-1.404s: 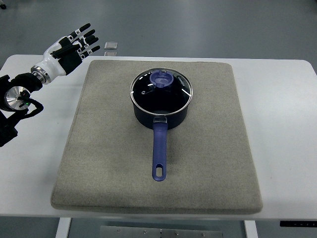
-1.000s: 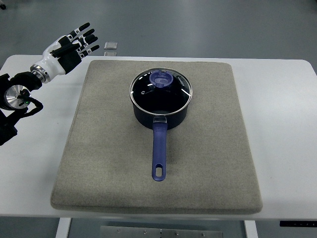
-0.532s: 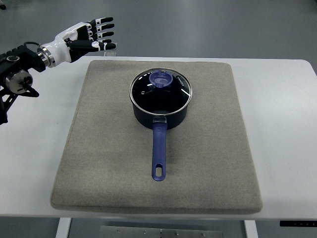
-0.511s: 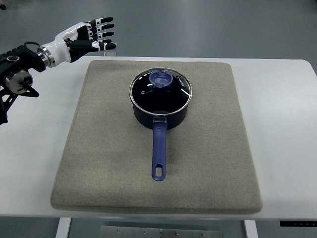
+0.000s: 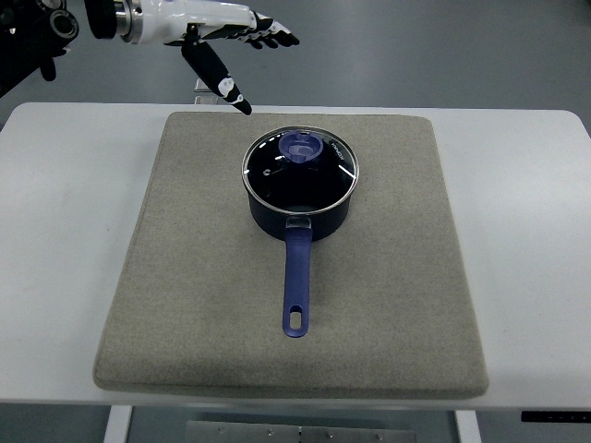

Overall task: Open pot lid and place left with left hand
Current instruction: 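Lower the left hand onto the blue lid knob and grasp it, then lift the glass lid off the saucepan with the left hand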

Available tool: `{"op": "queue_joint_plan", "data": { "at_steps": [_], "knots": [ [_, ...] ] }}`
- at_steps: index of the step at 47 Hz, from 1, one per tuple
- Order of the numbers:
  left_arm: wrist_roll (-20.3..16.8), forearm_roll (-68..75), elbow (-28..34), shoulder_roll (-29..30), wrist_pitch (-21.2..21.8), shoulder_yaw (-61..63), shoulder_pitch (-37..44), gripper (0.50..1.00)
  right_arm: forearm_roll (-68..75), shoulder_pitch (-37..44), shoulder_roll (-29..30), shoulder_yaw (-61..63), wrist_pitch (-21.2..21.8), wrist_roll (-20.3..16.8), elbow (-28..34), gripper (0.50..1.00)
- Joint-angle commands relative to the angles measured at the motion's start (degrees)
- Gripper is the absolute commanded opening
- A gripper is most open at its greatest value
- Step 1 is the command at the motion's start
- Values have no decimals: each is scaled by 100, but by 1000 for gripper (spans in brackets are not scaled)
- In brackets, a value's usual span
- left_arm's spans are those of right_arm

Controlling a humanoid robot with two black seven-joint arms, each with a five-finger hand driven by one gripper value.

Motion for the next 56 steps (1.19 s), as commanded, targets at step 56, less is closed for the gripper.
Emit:
{"op": "queue_joint_plan", "data": {
  "at_steps": [56],
  "knots": [
    [2,1030,76,-1230,-2,1637,-568,819,-16,-52,0,-11,-4,-29,10,917]
  ]
}}
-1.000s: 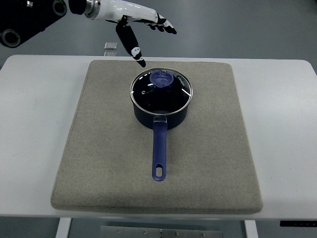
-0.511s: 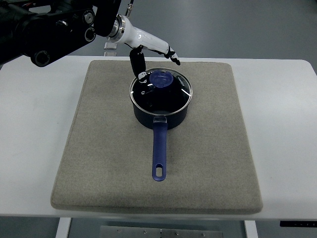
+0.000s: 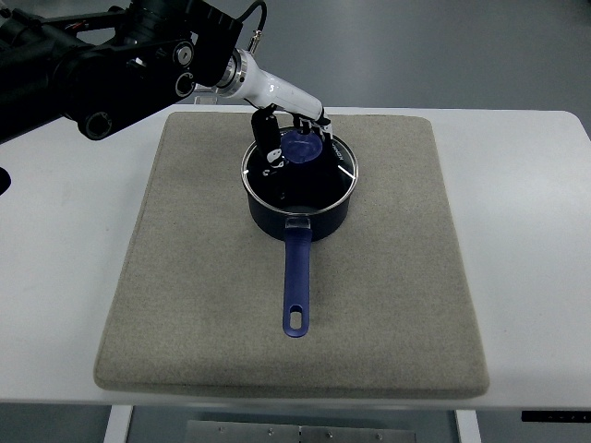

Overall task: Open pot lid and place left with left hand
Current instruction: 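Lift the glass lid off the saucepan with the left hand, then carry the lid beside the pot and lower it onto the mat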

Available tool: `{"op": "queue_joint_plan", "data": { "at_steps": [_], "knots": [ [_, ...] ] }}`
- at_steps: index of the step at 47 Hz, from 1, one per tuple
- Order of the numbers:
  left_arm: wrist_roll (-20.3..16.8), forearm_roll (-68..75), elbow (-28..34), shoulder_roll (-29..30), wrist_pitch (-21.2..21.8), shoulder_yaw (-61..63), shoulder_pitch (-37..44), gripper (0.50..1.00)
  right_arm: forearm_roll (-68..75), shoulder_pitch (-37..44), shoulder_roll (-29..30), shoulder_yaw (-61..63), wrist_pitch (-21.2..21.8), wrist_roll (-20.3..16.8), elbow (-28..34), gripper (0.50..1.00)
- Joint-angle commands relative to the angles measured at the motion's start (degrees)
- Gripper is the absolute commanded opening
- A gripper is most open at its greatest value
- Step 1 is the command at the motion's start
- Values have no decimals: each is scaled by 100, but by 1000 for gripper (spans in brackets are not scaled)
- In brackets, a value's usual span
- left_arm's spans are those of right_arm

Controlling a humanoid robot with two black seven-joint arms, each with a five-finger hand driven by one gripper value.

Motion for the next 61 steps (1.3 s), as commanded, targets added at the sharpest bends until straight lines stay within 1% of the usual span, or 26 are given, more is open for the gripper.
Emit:
{"op": "queue_joint_plan", "data": {
  "at_steps": [1,6,9,12,16,20,23,24,32,45,55,61],
  "knots": [
    [0,-9,10,-2,-1,0,-12,821,-1,0,0,-1,3,0,0,917],
    [0,0,19,-2,-1,0,-12,812,-1,0,0,-1,3,0,0,917],
    [0,9,19,-29,-1,9,-4,782,-1,0,0,-1,3,-9,0,917],
    [0,9,28,-37,-1,9,-12,763,-1,0,0,-1,3,0,0,917],
    [0,9,28,-37,-1,9,-38,658,-1,0,0,-1,-6,0,0,917],
    [9,9,19,-37,-1,61,-65,617,8,0,0,-1,3,-9,0,915],
    [9,9,19,-37,-1,79,-65,517,8,0,0,-1,3,0,0,917],
    [9,9,19,-29,-1,79,-65,500,8,0,0,-1,3,0,0,917],
    [9,0,19,-29,-1,79,-118,500,8,0,0,-1,3,0,0,917],
    [1,-114,19,120,-1,35,-451,500,8,0,0,-1,3,0,0,917],
    [-61,-123,10,919,-1,18,-417,500,17,0,0,8,3,0,0,915],
    [-289,-123,-34,1570,-1,44,-364,500,17,0,0,8,11,9,9,917]
  ]
}}
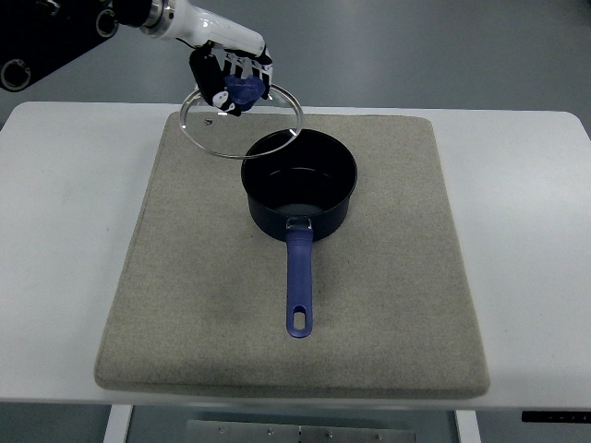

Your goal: Open pot lid and place left with left hand

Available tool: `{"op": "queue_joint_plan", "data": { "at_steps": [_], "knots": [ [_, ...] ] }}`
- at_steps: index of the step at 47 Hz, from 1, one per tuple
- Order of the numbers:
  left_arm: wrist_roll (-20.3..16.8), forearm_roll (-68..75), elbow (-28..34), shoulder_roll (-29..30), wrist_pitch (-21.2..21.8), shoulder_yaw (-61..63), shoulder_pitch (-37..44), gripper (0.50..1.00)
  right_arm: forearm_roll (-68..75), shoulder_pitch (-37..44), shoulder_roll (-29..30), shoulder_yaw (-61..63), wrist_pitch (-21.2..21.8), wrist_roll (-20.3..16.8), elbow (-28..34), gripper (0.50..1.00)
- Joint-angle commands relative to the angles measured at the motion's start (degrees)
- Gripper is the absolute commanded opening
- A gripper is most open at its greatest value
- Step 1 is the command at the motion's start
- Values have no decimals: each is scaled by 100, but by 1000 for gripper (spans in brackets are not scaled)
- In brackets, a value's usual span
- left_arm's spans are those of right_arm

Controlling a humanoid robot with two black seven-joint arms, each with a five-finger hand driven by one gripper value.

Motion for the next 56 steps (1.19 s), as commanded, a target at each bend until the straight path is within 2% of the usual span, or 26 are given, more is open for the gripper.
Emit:
{"op": "queue_joint_plan", "data": {
  "at_steps": [1,12,19,23,24,25,28,29,43,56],
  "knots": [
    [-150,-2,-28,365,0,33,27,500,0,-1,0,0,4,0,9,917],
    [-203,24,-2,647,116,15,809,500,0,-1,0,0,-5,0,0,917],
    [-194,51,-2,638,669,42,1284,500,-9,-1,0,-9,-5,0,0,917],
    [-194,60,16,638,784,59,1346,500,-18,-9,0,-9,-5,0,0,917],
    [-194,42,16,638,793,59,1346,533,-9,-9,0,-9,-5,0,0,915],
    [-194,42,16,638,793,59,1355,597,-9,-9,0,-9,-5,0,0,917],
    [-194,7,42,603,863,59,1425,920,-9,-9,0,-9,-5,0,0,917],
    [-194,7,51,586,907,51,1451,983,-9,-9,0,-9,-5,0,0,917],
    [-194,-168,235,507,1065,-81,1697,990,0,-9,0,-9,-5,0,0,917],
    [-203,-2962,1087,445,1153,-362,1820,992,-9,-9,0,-9,-5,0,0,917]
  ]
}}
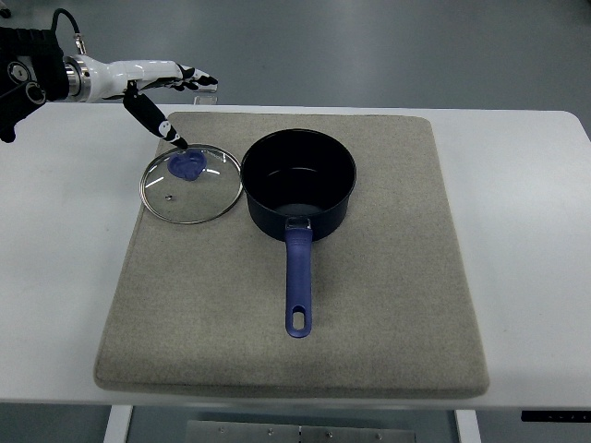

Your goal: Open pot lid and place left with left hand

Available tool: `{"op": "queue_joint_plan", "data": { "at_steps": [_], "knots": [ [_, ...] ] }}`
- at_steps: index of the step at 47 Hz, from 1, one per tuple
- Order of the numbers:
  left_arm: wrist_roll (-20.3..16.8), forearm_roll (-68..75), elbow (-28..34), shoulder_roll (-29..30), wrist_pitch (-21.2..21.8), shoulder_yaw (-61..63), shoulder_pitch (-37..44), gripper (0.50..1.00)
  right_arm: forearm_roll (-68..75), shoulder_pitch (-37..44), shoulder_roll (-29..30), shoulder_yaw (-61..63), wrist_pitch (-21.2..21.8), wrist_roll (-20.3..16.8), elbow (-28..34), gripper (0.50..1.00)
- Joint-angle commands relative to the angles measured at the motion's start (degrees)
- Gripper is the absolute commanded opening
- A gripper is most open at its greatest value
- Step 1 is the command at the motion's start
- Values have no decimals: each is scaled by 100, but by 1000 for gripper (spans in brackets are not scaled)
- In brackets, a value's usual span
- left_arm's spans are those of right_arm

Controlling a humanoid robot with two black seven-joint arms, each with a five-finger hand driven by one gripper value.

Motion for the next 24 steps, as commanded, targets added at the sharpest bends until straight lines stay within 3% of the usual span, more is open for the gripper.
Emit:
{"op": "queue_joint_plan", "data": {
  "at_steps": [1,14,24],
  "knots": [
    [-9,-871,285,-8,29,-19,65,992,-8,1,0,0,5,1,0,917],
    [-1,-4413,1120,-324,-103,-203,610,992,0,1,0,0,-4,10,0,917],
    [-1,-6023,1269,-404,-1134,-598,935,992,9,-8,0,0,-4,10,-9,917]
  ]
}}
